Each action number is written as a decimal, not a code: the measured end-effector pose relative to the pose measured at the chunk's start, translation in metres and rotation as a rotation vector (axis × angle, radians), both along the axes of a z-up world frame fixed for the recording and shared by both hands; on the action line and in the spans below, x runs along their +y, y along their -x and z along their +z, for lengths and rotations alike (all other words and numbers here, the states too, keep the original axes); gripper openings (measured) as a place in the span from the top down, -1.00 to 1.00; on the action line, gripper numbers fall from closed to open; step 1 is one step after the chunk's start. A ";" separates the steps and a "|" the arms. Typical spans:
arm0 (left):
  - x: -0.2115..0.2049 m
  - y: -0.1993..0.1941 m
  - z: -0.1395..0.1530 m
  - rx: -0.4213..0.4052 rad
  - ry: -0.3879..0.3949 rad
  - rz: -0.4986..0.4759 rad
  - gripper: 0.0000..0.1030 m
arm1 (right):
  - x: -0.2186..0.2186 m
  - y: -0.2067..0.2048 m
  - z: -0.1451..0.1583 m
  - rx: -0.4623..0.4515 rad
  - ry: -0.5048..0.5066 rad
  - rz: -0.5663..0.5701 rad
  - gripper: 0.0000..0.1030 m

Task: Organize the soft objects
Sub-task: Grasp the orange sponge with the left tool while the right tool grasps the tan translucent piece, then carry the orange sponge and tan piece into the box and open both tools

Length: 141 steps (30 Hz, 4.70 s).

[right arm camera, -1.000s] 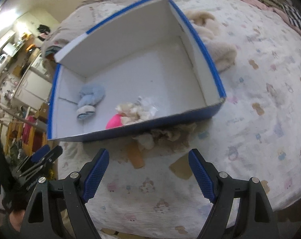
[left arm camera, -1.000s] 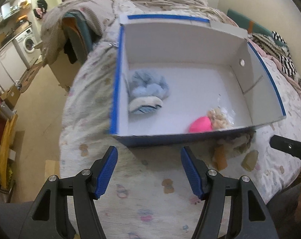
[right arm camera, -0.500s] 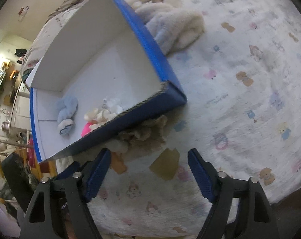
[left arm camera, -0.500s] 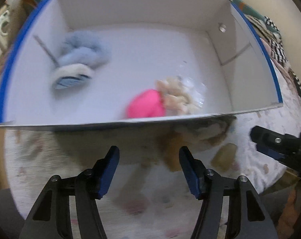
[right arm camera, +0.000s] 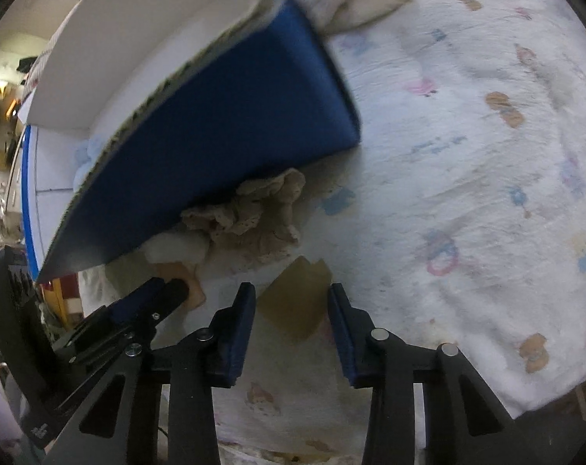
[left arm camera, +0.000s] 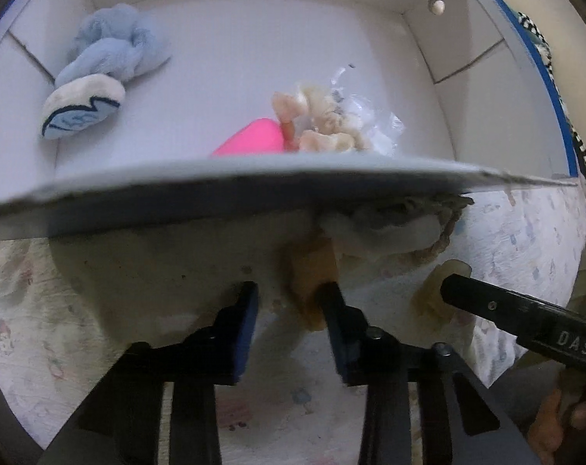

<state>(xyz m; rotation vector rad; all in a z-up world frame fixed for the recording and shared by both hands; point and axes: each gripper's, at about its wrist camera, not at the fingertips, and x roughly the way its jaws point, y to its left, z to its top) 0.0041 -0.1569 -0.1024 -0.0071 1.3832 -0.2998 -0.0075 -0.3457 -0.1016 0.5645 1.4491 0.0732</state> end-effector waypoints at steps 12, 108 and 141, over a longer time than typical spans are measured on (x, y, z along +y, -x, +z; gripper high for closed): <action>0.006 0.000 0.008 0.008 0.040 -0.003 0.94 | 0.013 -0.012 0.009 -0.056 0.055 0.068 0.77; 0.079 -0.066 0.143 -0.331 -0.057 0.110 0.89 | 0.044 -0.083 0.147 -0.588 -0.149 0.097 0.77; 0.061 -0.070 0.085 -0.249 -0.082 0.108 0.88 | 0.029 -0.095 0.072 -0.303 0.063 0.021 0.77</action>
